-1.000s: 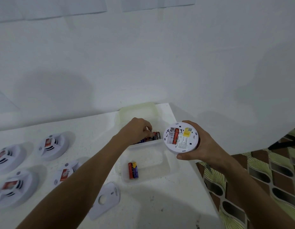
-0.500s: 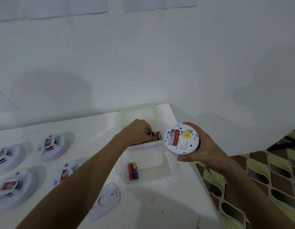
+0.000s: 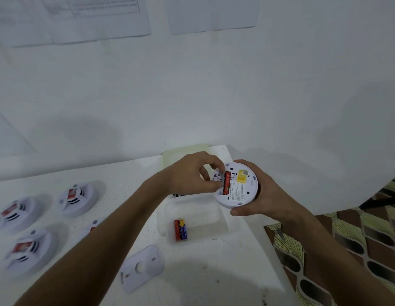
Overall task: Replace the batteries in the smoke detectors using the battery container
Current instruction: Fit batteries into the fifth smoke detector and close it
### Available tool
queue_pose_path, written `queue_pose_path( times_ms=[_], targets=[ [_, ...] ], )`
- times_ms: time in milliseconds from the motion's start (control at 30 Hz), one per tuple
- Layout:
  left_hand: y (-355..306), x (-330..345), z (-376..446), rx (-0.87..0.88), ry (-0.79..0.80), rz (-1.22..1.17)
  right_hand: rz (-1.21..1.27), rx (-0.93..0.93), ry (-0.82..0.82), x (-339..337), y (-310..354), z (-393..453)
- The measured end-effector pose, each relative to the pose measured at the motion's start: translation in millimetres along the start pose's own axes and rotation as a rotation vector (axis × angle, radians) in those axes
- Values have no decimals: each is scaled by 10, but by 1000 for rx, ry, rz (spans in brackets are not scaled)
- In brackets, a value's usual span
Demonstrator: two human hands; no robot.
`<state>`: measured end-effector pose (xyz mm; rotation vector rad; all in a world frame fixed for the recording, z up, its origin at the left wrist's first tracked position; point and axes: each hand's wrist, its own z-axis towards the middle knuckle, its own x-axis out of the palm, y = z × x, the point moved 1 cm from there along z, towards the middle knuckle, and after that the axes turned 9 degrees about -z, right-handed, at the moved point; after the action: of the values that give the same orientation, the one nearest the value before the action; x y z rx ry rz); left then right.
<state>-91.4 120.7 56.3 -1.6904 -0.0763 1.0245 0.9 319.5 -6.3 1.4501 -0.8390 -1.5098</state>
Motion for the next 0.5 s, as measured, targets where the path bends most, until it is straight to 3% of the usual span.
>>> queue_pose_path(
  times_ms=[500],
  targets=[
    [-40, 114, -120, -96, 45, 122, -35, -50, -3, 72, 154, -16]
  ],
)
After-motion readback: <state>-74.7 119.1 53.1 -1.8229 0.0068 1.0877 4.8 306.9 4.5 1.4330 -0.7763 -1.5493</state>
